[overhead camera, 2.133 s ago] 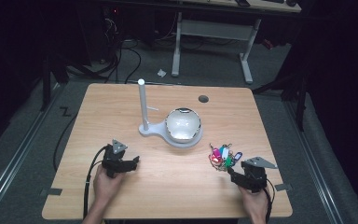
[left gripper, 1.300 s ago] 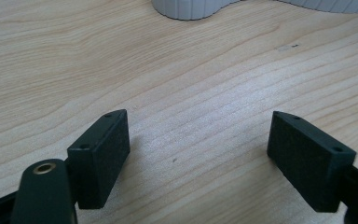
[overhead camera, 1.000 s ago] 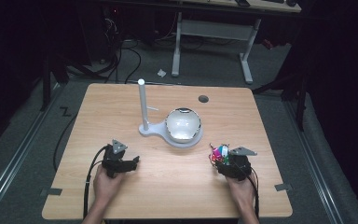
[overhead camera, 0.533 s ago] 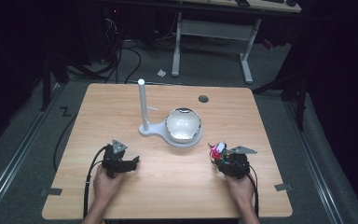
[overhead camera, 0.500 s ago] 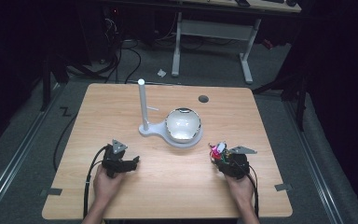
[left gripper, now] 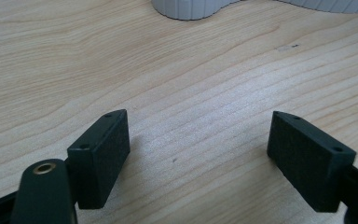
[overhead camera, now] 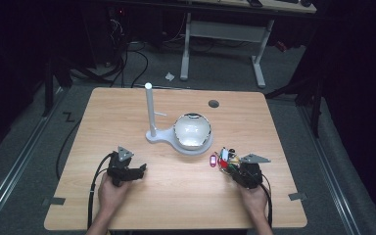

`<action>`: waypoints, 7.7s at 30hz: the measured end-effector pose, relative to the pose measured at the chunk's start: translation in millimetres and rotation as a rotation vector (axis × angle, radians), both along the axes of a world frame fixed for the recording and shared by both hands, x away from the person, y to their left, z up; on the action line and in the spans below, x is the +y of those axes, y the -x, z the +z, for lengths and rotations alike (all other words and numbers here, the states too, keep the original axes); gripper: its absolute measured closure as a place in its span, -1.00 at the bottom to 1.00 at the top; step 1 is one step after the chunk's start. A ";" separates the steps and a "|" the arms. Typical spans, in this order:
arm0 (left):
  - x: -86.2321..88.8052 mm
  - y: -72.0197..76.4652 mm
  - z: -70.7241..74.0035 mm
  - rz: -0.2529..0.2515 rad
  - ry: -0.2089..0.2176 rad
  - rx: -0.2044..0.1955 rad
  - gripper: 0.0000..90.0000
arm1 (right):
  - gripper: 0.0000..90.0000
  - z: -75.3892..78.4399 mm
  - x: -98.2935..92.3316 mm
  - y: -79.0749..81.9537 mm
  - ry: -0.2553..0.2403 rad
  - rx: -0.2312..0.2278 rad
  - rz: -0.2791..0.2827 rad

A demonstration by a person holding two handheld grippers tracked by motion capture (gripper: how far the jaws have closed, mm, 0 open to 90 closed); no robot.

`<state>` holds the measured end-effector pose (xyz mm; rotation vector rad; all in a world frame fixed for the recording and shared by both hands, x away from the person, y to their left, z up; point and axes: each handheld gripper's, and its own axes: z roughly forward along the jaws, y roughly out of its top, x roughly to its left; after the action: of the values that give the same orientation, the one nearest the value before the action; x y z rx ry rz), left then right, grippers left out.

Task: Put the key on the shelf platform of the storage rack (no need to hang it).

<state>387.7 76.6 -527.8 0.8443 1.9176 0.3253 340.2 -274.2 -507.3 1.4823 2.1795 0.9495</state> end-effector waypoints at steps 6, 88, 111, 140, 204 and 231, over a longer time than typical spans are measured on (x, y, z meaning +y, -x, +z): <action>0.0 0.0 0.0 0.001 0.001 0.000 -0.53 | 0.79 6.9 -4.8 4.9 0.001 -0.032 -0.012; 0.5 0.7 0.0 -0.008 -0.003 -0.001 -0.53 | 0.81 189.6 -5.3 -3.6 -0.136 -0.290 0.166; 0.4 1.5 0.1 -0.011 0.001 0.001 -0.53 | 0.81 220.9 40.3 -40.3 -0.130 -0.307 0.255; 0.2 2.0 0.4 -0.010 0.008 0.005 -0.53 | 0.81 183.9 76.0 -89.7 -0.153 -0.231 0.232; 0.2 2.1 0.3 -0.012 0.005 0.002 -0.53 | 0.80 77.3 89.9 -120.9 -0.147 -0.014 0.156; 0.2 2.1 0.2 -0.011 0.005 0.002 -0.53 | 0.75 57.0 101.3 -125.9 -0.037 0.008 0.151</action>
<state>385.7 76.7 -527.6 0.8520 1.9143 0.3136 466.1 -172.9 -450.3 1.3549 2.3182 1.0387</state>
